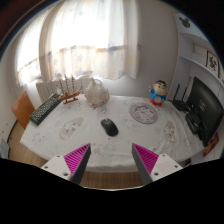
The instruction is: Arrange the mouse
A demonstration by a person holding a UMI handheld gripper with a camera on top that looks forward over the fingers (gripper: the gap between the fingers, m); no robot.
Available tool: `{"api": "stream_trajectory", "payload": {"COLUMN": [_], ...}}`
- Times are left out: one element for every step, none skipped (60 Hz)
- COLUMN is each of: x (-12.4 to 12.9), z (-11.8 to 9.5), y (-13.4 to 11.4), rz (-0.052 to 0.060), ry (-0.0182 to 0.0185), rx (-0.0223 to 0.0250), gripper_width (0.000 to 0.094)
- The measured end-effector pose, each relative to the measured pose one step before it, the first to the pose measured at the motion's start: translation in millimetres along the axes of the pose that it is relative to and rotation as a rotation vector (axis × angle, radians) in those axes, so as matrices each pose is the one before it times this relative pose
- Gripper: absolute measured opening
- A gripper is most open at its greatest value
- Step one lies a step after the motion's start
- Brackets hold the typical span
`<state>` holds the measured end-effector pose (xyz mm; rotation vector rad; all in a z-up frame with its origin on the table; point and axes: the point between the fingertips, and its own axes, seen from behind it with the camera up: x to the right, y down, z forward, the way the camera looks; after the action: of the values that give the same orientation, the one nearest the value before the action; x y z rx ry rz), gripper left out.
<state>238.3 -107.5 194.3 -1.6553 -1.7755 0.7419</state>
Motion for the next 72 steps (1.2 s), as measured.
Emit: {"api": "stream_trajectory", "payload": {"x": [0.17, -0.15, -0.77, -0.95, -0.75, -1.03, -1.27, -1.13, 3.48, -5.65, -1.03, -0.36, 0.01, 0.70, 0.49, 0.03, 0.06, 0.08, 0.61, 0.61, 0.42, 0.37, -0.21, -0.23, -0.17, 0.01, -0.11, -0.35, -0.22, 0.54, 1.23, 1.38, 1.35, 0.66, 0.93, 0.63, 0.57, 0.48, 0.37, 0.42, 0.83, 0.34, 0.44, 0.99, 1.59, 1.94, -1.16, -0.20, 1.91, 1.36, 1.70, 2.61, 2.19, 2.11, 1.88, 2.11, 0.86, 0.94, 0.31, 0.58, 0.00, -0.44, -0.28, -0.81, -0.81, -0.93, -1.44, -1.84, -2.82, -2.55, -0.71, 0.60], "z": [3.04, 5.32, 6.38, 6.59, 6.30, 6.53, 6.14, 6.01, -11.37, 22.76, 7.69, 7.06, 7.19, 7.10, 6.50, 6.86, 7.09, 7.19, 7.05, 7.48, 7.31, 7.50, 7.44, 7.49, 7.36, 7.28, 7.23, 7.15, 7.06, 6.88, 7.18, 7.15, 7.16, 7.03, 6.44, 7.00, 6.72, 6.75, 6.80, 6.62, 6.61, 6.45, 6.26, 5.75, 5.19, 4.86, 3.53, 3.73, 4.05, 3.42, 2.34, 3.44, 2.03, 3.08, 2.38, 2.32, 2.74, 2.08, 1.96, 1.56, 1.42, 0.88, 0.39, 0.23, 1.94, -1.02, -0.63, -0.37, -0.37, -0.10, 0.79, -0.24], "y": [0.40, 1.00, 1.23, 1.82, 2.33, 2.73, 2.67, 2.16, -8.97, 12.47, 2.76, 2.48, 1.81, 1.14, 0.59, 0.66, 0.77, 0.84, 1.31, 1.26, 0.88, 0.40, 0.44, 0.19, -0.05, -0.23, -0.43, -0.62, -0.66, -0.81, -0.77, -0.72, -0.35, -0.56, -0.75, -0.59, -0.27, -0.15, -0.21, 0.02, 0.18, 0.45, 0.74, 0.64, -0.55, -1.08, -1.99, -2.37, -1.55, -1.48, -1.99, -1.44, -2.08, -1.69, -1.38, -1.07, -0.45, -0.14, -0.34, -0.40, -0.17, -0.02, -0.42, -0.09, 0.53, -0.04, -0.41, -0.30, 0.00, -0.15, -0.44, -0.57], "rz": [-0.0014, -0.0012, -0.0012, -0.0004, 0.0006, 0.0029, 0.0040, 0.0040, -0.0024, 0.0090, 0.0028, 0.0019, 0.0011, 0.0010, 0.0010, 0.0010, 0.0003, -0.0013, -0.0017, -0.0014, -0.0007, 0.0002, 0.0001, -0.0005, -0.0006, -0.0001, -0.0006, -0.0019, -0.0035, -0.0041, -0.0026, -0.0007, 0.0004, 0.0012, 0.0017, 0.0025, 0.0022, 0.0013, 0.0004, 0.0007, 0.0011, 0.0005, -0.0001, 0.0008, 0.0028, 0.0039, 0.0038, 0.0071, 0.0056, 0.0036, 0.0031, 0.0013, 0.0014, 0.0018, 0.0032, 0.0040, 0.0044, 0.0051, 0.0071, 0.0075, 0.0061, 0.0047, 0.0049, 0.0045, 0.0022, -0.0008, -0.0047, -0.0077, -0.0094, -0.0097, -0.0092, -0.0114], "ry": [-0.00027, -0.00121, -0.00211, -0.00312, -0.00324, -0.00367, -0.00451, -0.00548, -0.00155, -0.00995, -0.00507, -0.00306, -0.00166, -0.00082, 0.00037, 0.00058, 0.00062, 0.00084, 0.00199, 0.00354, 0.00382, 0.00329, 0.00178, 0.00052, 0.00073, 0.00164, 0.00172, 0.00055, 0.00015, 0.00153, 0.00484, 0.00696, 0.00658, 0.00504, 0.00341, 0.00336, 0.00390, 0.00307, 0.00229, 0.00218, 0.00267, 0.00215, 0.00150, 0.00194, 0.00367, 0.00523, -0.00376, -0.00449, 0.00391, 0.00375, 0.00380, 0.00617, 0.00819, 0.00792, 0.00741, 0.00516, 0.00458, 0.00054, 0.00044, 0.00025, -0.00068, -0.00309, -0.00319, -0.00352, -0.00093, -0.00158, -0.00313, -0.00375, -0.00695, -0.00833, 0.00374, 0.00474], "rx": [0.00387, 0.00725, 0.00925, 0.00813, 0.00580, 0.00388, 0.00324, 0.00407, 0.00154, 0.01026, 0.00442, 0.00263, 0.00204, 0.00397, 0.00514, 0.00618, 0.00592, 0.00496, 0.00335, 0.00236, 0.00233, 0.00482, 0.00473, 0.00458, 0.00488, 0.00511, 0.00464, 0.00448, 0.00367, 0.00378, 0.00339, 0.00244, 0.00089, 0.00060, 0.00071, 0.00022, -0.00059, -0.00187, -0.00289, -0.00363, -0.00493, -0.00642, -0.00799, -0.00839, -0.00650, -0.00343, -0.00150, 0.00112, -0.00117, -0.00254, -0.00421, -0.00033, -0.00327, 0.00192, -0.00067, -0.00233, -0.00240, -0.00174, -0.00263, -0.00176, -0.00151, -0.00119, -0.00017, -0.00042, 0.00011, -0.00123, 0.00109, 0.00278, 0.00243, 0.00282, 0.00310, 0.00493], "gripper_width": [0.0855, 0.0856, 0.0855, 0.0856, 0.0856, 0.0856, 0.0854, 0.0855, 0.0855, 0.0854, 0.0855, 0.0855, 0.0856, 0.0854, 0.0854, 0.0854, 0.0854, 0.0854, 0.0854, 0.0854, 0.0855, 0.0855, 0.0856, 0.0856, 0.0854, 0.0854, 0.0853, 0.0855, 0.0854, 0.0854, 0.0855, 0.0854, 0.0854, 0.0856, 0.0855, 0.0855, 0.0855, 0.0855, 0.0854, 0.0855, 0.0855, 0.0855, 0.0854, 0.0852, 0.0854, 0.0858, 0.0866, 0.0856, 0.0849, 0.0854, 0.0856, 0.0855, 0.0855, 0.0857, 0.0856, 0.0854, 0.0855, 0.0854, 0.0852, 0.0849, 0.0846, 0.0833, 0.0815, 0.0789, 0.0758, 0.0720, 0.0684, 0.0636, 0.0577, 0.0520, 0.0520, 0.0517]}}
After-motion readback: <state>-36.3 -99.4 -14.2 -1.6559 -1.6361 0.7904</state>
